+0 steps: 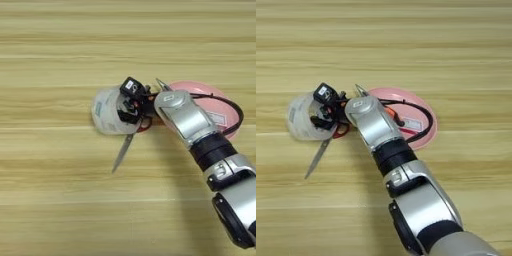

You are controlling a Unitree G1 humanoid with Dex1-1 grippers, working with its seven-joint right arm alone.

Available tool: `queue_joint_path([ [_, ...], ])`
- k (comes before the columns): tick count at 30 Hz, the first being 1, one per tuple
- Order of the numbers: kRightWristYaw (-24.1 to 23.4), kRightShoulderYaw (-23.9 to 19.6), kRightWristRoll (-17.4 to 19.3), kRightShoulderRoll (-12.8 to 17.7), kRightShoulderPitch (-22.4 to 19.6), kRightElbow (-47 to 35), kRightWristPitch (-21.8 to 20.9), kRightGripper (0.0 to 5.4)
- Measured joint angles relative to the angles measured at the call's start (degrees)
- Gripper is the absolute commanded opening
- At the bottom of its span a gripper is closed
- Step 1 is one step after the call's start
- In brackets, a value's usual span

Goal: Move the objects on the table

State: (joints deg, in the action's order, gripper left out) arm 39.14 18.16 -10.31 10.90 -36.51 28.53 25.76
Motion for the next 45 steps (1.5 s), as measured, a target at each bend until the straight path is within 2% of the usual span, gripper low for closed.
queue_joint_path([
  [6, 0.0, 0.0, 0.1, 0.0, 0.2, -0.1, 0.0, 2.88],
  [27, -0.2, -2.6, 1.2, 0.1, -0.6, -0.2, -1.3, 1.57],
  [45, -0.4, -2.8, 1.2, 0.8, -1.4, 0.4, -2.2, 1.3],
])
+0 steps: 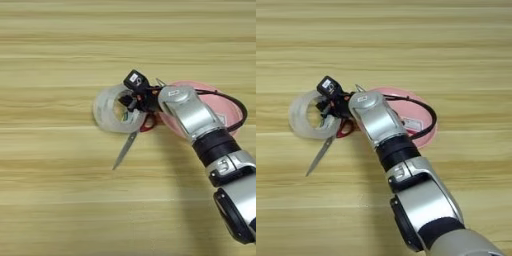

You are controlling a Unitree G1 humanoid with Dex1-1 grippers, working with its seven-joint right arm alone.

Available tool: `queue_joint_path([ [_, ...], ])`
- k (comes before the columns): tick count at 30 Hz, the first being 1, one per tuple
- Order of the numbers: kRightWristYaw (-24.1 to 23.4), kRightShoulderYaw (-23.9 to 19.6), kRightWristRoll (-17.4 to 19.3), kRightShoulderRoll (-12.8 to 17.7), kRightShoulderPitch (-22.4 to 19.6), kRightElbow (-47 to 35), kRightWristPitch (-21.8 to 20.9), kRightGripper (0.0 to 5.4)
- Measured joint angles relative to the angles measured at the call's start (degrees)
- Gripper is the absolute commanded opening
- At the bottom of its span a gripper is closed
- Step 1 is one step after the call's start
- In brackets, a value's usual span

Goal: Move the objects on the table

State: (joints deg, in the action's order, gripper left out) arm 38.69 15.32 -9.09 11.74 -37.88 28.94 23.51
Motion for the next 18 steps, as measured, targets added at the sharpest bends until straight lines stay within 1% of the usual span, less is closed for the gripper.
queue_joint_path([
  [6, 0.4, 0.1, 0.0, 0.6, 0.0, -0.5, 0.2, 1.25],
  [10, 0.8, -0.1, 0.1, 1.1, 0.0, -1.4, 1.2, 1.18],
  [16, 2.3, -1.6, 0.8, 2.0, -1.1, -2.5, 5.3, 1.06],
  [18, 3.1, -2.2, 1.3, 2.8, -1.1, -3.4, 6.4, 1.06],
])
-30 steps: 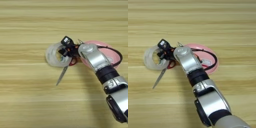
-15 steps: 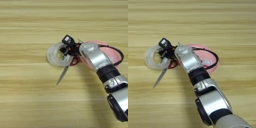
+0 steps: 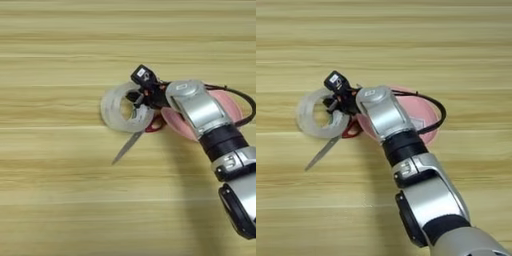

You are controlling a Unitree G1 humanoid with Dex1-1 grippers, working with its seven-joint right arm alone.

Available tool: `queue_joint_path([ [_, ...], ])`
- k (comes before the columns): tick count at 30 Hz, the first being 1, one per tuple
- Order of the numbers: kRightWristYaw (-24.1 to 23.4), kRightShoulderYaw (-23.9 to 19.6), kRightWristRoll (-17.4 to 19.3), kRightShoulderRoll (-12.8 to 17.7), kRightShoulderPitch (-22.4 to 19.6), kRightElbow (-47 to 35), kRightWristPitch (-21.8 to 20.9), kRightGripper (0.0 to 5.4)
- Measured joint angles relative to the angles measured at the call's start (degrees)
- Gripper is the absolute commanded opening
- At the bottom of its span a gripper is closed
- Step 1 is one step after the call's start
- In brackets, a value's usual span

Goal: Move the objects on the table

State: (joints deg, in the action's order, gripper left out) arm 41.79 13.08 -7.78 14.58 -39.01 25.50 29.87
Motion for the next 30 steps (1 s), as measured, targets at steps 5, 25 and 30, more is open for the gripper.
queue_joint_path([
  [5, 1.2, -1.7, 0.3, 2.1, -1.0, -1.7, 2.0, 1.05],
  [25, 2.7, -9.2, 5.1, 7.6, -2.3, -3.2, 3.6, 1.05],
  [30, 2.5, -13.0, 5.2, 11.9, -2.6, -1.0, 3.4, 1.05],
])
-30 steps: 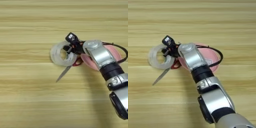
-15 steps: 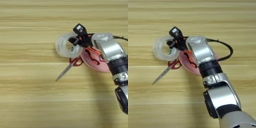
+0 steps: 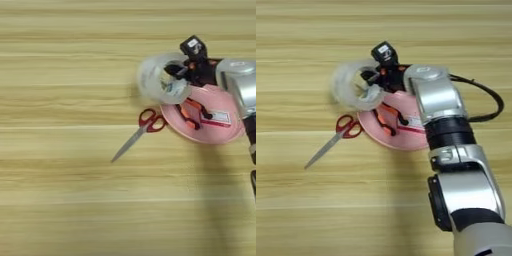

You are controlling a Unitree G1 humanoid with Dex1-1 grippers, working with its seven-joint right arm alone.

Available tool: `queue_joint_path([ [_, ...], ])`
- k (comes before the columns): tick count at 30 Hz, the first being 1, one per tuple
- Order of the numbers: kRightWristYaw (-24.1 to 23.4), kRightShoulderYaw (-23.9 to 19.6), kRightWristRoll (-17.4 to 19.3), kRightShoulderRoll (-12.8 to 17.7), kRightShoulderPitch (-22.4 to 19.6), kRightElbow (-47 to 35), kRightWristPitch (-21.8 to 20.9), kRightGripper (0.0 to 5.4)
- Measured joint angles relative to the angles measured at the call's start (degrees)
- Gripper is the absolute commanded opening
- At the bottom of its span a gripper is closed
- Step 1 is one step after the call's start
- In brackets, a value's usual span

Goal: Move the objects on the table

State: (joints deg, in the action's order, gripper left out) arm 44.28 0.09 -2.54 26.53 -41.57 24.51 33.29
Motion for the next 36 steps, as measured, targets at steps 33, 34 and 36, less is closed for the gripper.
queue_joint_path([
  [33, -2.7, -11.6, 0.6, 25.1, -5.1, 35.6, -20.5, 1.05],
  [34, -2.7, -11.4, 0.4, 25.2, -4.7, 36.6, -21.2, 1.05],
  [36, -2.6, -10.4, -0.8, 25.3, -2.8, 38.6, -22.3, 1.05],
])
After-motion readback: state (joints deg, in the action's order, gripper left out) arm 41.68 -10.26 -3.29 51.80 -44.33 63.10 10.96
